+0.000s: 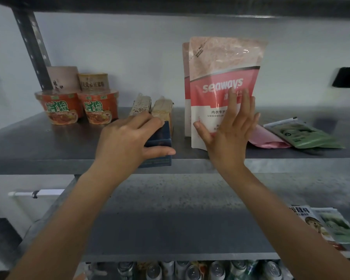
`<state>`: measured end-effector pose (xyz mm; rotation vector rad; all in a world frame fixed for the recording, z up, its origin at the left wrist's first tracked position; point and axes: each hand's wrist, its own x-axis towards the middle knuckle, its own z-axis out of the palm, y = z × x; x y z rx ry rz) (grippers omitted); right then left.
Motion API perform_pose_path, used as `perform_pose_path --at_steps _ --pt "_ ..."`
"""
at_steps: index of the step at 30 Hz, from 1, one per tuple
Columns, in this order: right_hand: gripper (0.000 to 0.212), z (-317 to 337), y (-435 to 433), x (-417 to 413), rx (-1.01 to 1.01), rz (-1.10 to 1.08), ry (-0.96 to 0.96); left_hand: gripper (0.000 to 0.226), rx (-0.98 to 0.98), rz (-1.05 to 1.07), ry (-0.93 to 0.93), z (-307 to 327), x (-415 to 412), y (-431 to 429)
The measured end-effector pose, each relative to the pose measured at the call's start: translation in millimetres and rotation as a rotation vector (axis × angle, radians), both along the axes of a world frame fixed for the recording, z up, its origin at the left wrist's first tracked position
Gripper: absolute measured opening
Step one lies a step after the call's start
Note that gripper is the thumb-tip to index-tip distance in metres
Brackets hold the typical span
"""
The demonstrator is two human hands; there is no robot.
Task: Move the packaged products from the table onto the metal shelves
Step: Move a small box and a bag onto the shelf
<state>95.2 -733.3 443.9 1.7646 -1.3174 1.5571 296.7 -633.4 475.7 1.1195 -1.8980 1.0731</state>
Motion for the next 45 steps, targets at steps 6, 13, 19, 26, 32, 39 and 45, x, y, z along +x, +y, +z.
perform_pose_path --at_steps 6,13,19,26,32,39,45 --pt "0.045 -43 23 -18 -0.24 0.16 0.241 0.061 0.003 -0.008 -0.014 0 5 1" --pt "0.047 -71 17 -26 -0.223 0.027 0.393 0.062 0.048 -0.014 -0.024 2 15 1" --pt "0.048 -64 24 -24 -0.142 0.016 0.378 0.062 0.063 0.01 -0.019 2 31 5" --pt "0.057 -51 30 -21 -0.057 -0.011 0.381 0.072 0.094 0.055 0.011 2 60 16" --pt "0.056 -51 28 -15 -0.048 -0.049 0.375 0.078 0.057 0.139 -0.028 5 97 16" --pt "0.054 -58 25 -12 -0.086 -0.069 0.346 0.086 0.171 0.362 0.015 0 119 11" --pt "0.052 -60 22 -10 -0.125 -0.102 0.339 0.056 0.499 -0.001 0.226 10 135 7"
